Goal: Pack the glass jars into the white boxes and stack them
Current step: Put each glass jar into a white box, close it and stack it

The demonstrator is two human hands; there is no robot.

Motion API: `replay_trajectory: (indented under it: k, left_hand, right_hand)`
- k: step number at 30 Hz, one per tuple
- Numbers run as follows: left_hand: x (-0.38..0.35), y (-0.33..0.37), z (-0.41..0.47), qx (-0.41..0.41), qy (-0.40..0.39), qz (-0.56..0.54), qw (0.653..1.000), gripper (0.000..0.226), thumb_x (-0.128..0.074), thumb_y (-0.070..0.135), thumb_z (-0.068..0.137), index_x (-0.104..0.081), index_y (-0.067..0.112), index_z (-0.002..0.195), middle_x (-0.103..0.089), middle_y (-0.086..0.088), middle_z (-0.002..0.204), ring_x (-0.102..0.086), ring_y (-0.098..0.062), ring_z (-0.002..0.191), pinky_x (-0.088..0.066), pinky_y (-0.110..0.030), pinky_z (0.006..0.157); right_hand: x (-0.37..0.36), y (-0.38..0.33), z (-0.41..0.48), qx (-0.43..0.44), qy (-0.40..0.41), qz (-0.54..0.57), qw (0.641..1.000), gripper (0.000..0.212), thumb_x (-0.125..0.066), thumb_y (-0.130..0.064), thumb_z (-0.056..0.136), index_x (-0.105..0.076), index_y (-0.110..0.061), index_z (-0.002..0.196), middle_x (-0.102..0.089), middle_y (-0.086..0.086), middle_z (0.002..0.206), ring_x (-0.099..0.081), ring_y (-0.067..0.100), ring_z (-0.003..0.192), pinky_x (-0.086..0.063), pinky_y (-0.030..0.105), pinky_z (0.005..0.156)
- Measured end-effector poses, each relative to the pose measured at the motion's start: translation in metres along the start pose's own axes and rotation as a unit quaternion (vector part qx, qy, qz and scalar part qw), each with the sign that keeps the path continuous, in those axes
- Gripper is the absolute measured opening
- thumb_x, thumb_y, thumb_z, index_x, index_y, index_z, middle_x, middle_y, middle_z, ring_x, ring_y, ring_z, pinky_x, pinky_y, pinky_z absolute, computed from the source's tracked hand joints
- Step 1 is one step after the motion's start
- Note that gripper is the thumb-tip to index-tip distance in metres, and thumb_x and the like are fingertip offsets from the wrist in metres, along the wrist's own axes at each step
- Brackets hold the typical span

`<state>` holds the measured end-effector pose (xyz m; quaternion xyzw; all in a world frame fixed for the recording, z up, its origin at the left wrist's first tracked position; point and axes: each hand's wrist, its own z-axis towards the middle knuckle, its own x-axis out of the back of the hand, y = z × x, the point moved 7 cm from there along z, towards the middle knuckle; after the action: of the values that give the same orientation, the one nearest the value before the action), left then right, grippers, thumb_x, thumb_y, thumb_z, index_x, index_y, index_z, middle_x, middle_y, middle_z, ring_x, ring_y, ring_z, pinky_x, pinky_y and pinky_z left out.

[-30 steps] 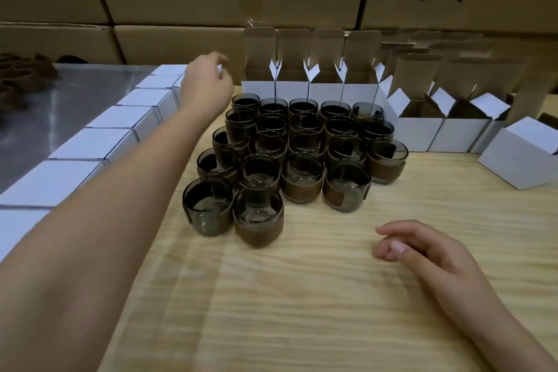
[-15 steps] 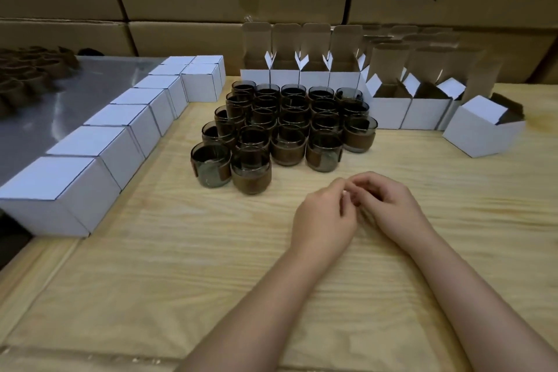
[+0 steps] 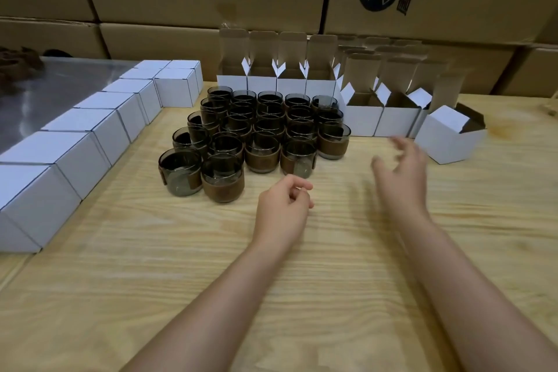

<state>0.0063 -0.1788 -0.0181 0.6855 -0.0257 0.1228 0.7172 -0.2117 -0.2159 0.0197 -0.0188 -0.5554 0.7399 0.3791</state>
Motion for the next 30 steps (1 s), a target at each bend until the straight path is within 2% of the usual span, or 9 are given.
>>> replay_trajectory:
  k: [1,3,6,9,13,17,21,24,30]
  left_hand:
    - [-0.001,0.000,0.000,-0.001,-0.001,0.002,1.000,0.027,-0.050,0.010,0.091,-0.063,0.031,0.080,-0.065,0.012,0.061,-0.058,-0.002,0.059,-0.051,-0.026,0.060]
    - [0.000,0.001,0.001,-0.003,0.001,0.004,1.000,0.027,-0.050,0.011,0.091,-0.063,0.031,0.080,-0.065,0.012,0.060,-0.058,-0.005,0.060,-0.051,-0.028,0.060]
    - [0.000,0.000,0.001,-0.003,0.001,0.002,1.000,0.026,-0.051,0.012,0.091,-0.063,0.031,0.080,-0.066,0.012,0.061,-0.057,-0.006,0.059,-0.051,-0.030,0.060]
    - [0.000,0.001,0.001,-0.006,0.000,0.003,1.000,0.025,-0.051,0.012,0.092,-0.063,0.031,0.080,-0.066,0.012,0.062,-0.056,-0.006,0.058,-0.051,-0.031,0.060]
    - [-0.001,0.001,0.000,-0.004,-0.001,0.001,1.000,0.025,-0.051,0.012,0.092,-0.063,0.030,0.080,-0.066,0.011,0.062,-0.056,-0.009,0.058,-0.052,-0.034,0.061]
    - [-0.001,0.001,-0.001,-0.006,-0.003,0.002,1.000,0.023,-0.051,0.012,0.092,-0.063,0.029,0.081,-0.066,0.010,0.063,-0.056,-0.009,0.058,-0.052,-0.036,0.061]
    - [-0.001,0.000,0.000,-0.003,-0.006,0.001,1.000,0.024,-0.051,0.013,0.092,-0.063,0.029,0.081,-0.066,0.009,0.063,-0.056,-0.008,0.058,-0.053,-0.035,0.062]
    - [-0.001,0.000,0.000,-0.007,-0.006,0.006,1.000,0.024,-0.051,0.013,0.092,-0.063,0.030,0.080,-0.066,0.009,0.064,-0.056,-0.008,0.058,-0.053,-0.035,0.063]
    - [-0.001,-0.001,0.001,-0.013,-0.006,0.009,1.000,0.023,-0.051,0.014,0.092,-0.063,0.029,0.080,-0.067,0.007,0.066,-0.058,-0.003,0.059,-0.053,-0.033,0.068]
  right_hand:
    - [0.013,0.009,0.020,-0.030,0.043,-0.033,0.998,0.046,-0.060,-0.018,0.087,-0.047,-0.018,0.131,-0.034,0.006,0.138,-0.035,0.025,0.127,-0.032,0.032,0.104]
    - [0.037,0.029,0.058,-0.114,0.086,-0.109,0.984,0.057,-0.062,-0.026,0.085,-0.040,-0.015,0.137,-0.020,0.012,0.146,-0.026,0.033,0.131,-0.033,0.041,0.105]
    - [0.059,0.056,0.094,-0.184,0.065,-0.218,0.956,0.066,-0.064,-0.035,0.084,-0.033,-0.018,0.140,-0.012,0.015,0.151,-0.022,0.038,0.131,-0.033,0.049,0.102]
    - [0.070,0.069,0.114,-0.169,0.053,-0.243,0.954,0.067,-0.064,-0.036,0.085,-0.030,-0.023,0.141,-0.014,0.016,0.150,-0.022,0.037,0.132,-0.031,0.051,0.104]
    - [0.074,0.073,0.133,-0.152,0.064,-0.212,0.963,0.072,-0.064,-0.031,0.087,-0.027,-0.014,0.145,-0.023,0.013,0.149,-0.023,0.034,0.137,-0.030,0.049,0.105]
    - [0.082,0.079,0.145,-0.163,0.087,-0.185,0.965,0.064,-0.067,-0.025,0.084,-0.037,-0.009,0.138,-0.034,0.012,0.143,-0.034,0.035,0.131,-0.039,0.051,0.101]
    - [0.084,0.076,0.156,-0.153,0.082,-0.252,0.952,0.039,-0.064,-0.026,0.085,-0.057,-0.006,0.118,-0.049,0.016,0.129,-0.037,0.036,0.125,-0.043,0.053,0.093]
    - [0.084,0.076,0.155,-0.168,0.082,-0.269,0.945,0.033,-0.058,-0.034,0.090,-0.067,-0.009,0.110,-0.047,0.019,0.129,-0.033,0.037,0.126,-0.039,0.050,0.096]
    - [0.082,0.068,0.137,-0.165,0.092,-0.266,0.945,0.026,-0.059,-0.031,0.089,-0.070,-0.014,0.105,-0.043,0.019,0.129,-0.035,0.039,0.126,-0.041,0.054,0.098]
